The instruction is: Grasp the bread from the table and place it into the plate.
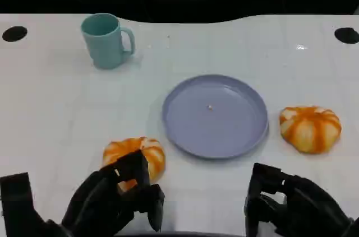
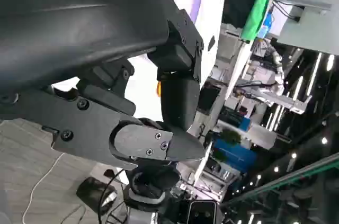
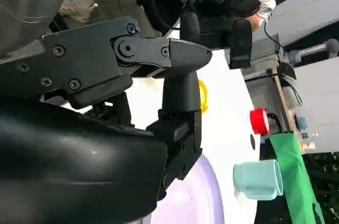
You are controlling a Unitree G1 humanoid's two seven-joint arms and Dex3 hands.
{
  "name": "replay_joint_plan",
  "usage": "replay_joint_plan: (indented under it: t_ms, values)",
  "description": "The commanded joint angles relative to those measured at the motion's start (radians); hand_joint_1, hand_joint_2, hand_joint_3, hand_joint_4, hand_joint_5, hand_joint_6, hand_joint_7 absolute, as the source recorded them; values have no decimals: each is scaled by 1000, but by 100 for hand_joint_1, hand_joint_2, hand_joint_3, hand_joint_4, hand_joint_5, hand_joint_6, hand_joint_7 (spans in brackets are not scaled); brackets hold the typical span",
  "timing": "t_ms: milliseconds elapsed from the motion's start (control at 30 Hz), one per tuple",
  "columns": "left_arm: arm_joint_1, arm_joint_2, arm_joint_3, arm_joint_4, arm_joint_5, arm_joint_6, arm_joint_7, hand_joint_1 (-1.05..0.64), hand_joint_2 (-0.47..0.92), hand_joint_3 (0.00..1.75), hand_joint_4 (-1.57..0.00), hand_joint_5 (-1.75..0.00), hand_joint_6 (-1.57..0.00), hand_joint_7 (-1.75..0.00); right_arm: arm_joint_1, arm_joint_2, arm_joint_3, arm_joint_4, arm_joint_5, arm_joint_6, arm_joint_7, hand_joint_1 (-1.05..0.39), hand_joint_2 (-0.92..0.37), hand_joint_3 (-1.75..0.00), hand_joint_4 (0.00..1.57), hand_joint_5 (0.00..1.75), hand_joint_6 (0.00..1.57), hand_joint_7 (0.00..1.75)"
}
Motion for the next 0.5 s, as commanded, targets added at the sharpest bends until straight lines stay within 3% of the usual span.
replay_joint_plan:
  t_ms: [33, 500]
  values:
    - [-8, 8, 10, 4, 5, -9, -8, -66, 92, 20, -87, -175, -63, -175, -3, -10, -7, -1, -1, 8, -5, -52, -92, -41, 59, 175, 46, 166]
    - [-17, 8, 12, 16, 8, -18, -9, -67, 92, 21, -85, -175, -61, -175, -7, -12, -9, 0, 0, 15, -3, -50, -92, -41, 58, 175, 44, 166]
